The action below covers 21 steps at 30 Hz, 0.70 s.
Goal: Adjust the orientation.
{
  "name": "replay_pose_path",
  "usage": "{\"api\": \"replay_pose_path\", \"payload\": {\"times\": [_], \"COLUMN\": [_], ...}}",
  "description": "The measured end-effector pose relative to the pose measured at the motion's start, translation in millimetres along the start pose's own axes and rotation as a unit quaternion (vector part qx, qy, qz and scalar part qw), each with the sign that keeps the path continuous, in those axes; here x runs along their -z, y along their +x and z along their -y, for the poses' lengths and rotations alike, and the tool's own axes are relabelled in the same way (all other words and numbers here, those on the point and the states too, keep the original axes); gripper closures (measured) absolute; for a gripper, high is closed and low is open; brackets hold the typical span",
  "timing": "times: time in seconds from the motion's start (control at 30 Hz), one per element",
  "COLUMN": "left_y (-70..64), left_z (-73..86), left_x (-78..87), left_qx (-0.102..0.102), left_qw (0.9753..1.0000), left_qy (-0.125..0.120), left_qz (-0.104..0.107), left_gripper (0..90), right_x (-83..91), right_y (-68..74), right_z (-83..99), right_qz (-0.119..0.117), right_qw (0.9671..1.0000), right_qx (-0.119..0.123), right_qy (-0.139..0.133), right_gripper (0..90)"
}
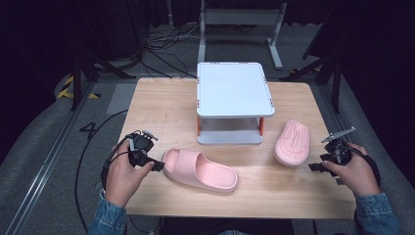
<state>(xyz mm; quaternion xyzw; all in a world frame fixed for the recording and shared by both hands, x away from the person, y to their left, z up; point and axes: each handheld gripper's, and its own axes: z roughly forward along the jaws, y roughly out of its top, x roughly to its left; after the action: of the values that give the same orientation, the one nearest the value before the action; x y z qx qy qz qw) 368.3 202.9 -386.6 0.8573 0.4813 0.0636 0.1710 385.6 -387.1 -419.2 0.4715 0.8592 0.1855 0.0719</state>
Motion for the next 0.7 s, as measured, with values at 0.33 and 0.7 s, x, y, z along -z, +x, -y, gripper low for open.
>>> {"api": "replay_pose_path", "payload": {"times": [0.33, 0.7], "left_y": [-18.5, -42.5], "left_z": [-0.9, 5.3], "left_x": [3.9, -18.8], "left_qx": [-0.039, -0.094], "left_qw": [0.9989, 0.9868], "left_qy": [0.006, 0.09], "left_qz": [0.024, 0.097], "left_gripper": [27.8, 51.1], "right_x": [0.0, -2.1], "right_y": [-0.7, 0.5], "right_z": [0.2, -0.4], "right_qz": [0.0, -0.002], "right_qw": [1.0, 1.0], "right_qx": [0.001, 0.005], "right_qy": [0.001, 0.002], "right_gripper": [32.6, 32.7]}}
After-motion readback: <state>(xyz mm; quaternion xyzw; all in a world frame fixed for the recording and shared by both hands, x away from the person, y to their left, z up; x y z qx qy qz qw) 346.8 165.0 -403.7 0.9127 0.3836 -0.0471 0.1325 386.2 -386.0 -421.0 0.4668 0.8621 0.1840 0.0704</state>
